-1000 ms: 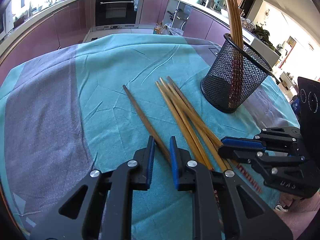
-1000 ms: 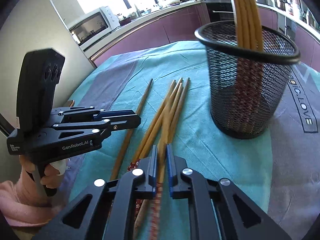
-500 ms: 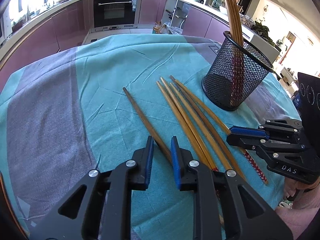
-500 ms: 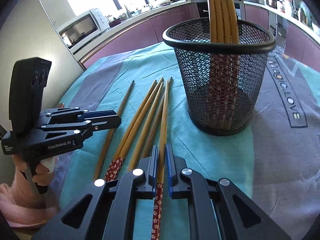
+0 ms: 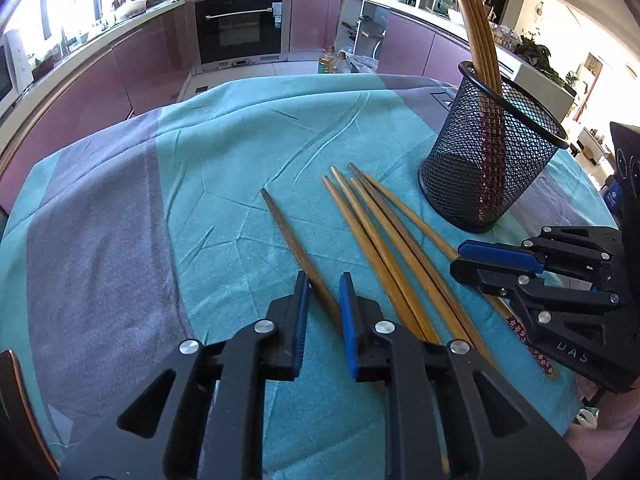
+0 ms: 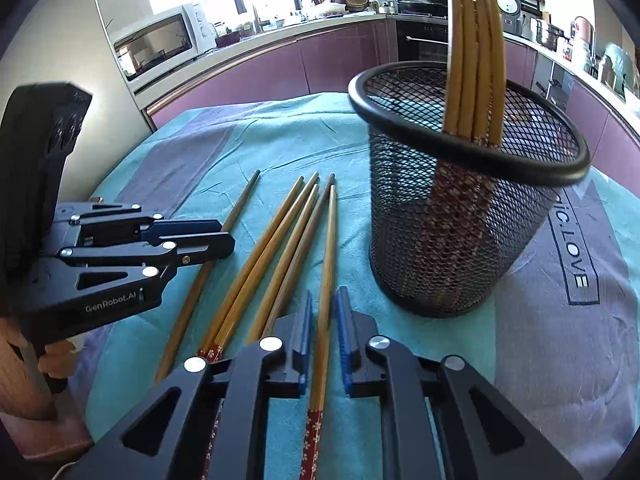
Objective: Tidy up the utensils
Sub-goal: 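Return to the pile and grasp a chopstick with the right tool while the left tool grasps one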
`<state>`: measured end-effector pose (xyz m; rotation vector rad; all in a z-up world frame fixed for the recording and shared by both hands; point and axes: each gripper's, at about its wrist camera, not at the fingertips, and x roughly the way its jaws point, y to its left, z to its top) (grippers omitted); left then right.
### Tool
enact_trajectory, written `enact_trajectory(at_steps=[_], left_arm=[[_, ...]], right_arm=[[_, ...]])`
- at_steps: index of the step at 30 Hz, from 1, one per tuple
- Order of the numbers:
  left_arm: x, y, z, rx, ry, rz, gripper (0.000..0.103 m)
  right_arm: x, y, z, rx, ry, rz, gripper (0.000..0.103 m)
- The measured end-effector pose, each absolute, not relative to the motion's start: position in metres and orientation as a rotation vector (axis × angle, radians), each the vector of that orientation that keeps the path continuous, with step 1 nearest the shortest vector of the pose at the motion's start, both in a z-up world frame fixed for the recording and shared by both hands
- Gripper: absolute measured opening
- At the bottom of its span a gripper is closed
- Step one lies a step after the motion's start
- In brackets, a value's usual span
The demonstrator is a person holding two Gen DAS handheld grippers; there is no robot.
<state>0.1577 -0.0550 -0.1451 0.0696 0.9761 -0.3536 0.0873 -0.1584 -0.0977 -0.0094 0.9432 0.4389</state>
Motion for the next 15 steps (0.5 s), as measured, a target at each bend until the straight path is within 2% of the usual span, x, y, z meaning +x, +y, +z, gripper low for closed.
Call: enact_trajectory(at_steps=[6, 15], left_arm=[[0.149, -0.048, -0.144, 0.029, 0.975, -0.353, 0.009], [0.125, -0.051, -0.131, 0.013, 0.945, -0.465, 0.008]], right_arm=[[0.084, -0.166, -0.093, 0.038, 0.935, 0.466, 0.006], [0.074, -0.165, -0.084, 0.027, 0.913, 0.543, 0.006]])
